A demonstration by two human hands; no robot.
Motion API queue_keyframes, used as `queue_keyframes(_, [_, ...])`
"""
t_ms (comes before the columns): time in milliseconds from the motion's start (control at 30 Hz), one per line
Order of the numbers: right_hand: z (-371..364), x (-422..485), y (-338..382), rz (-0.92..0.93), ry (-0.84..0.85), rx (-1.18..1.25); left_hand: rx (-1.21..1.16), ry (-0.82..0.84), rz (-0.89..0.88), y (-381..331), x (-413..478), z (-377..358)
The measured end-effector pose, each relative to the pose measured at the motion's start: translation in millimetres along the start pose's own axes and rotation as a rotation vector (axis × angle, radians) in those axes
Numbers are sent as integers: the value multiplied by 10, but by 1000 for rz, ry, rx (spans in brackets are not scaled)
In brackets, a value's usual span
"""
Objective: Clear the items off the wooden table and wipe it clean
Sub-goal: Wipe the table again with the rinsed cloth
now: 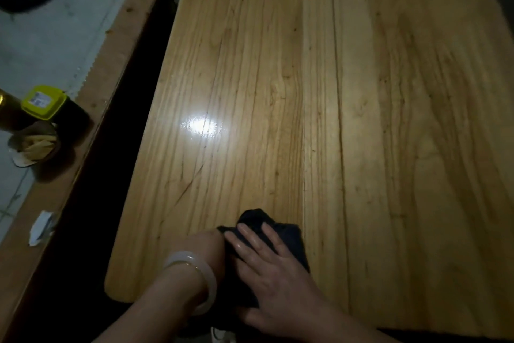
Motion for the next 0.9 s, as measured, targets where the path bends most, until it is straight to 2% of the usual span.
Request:
queue_keyframes(200, [231, -195, -695, -152, -65, 19, -170, -161, -21, -555, 111, 354])
queue_keyframes(333, [392, -20, -1181, -282, -87, 18, -369, -335, -62, -718, 259, 681])
queue_keyframes(500, [531, 414, -1469, -424, -111, 42, -391, -506, -26, -641, 425, 1094])
queue_keyframes(567, [542, 515, -1458, -445, -107, 40, -387, -460, 41, -559, 501, 1166])
queue_keyframes(700, [458, 360, -1246, -356, -78, 44, -246, -176, 115, -534, 590, 1092])
queue_keyframes(800, [342, 25, -1028, -228, -43, 40, -28, -31, 30, -698, 503, 892])
queue_keyframes(900, [272, -275, -991, -136, -30, 42, 56, 31, -93, -937, 378, 689])
Point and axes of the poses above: each hand's wrist, its own x-axis towards the middle knuckle, its own z-axis out of the back of the hand, y = z × x, the point moved 8 cm from there along x, towards the middle knuckle
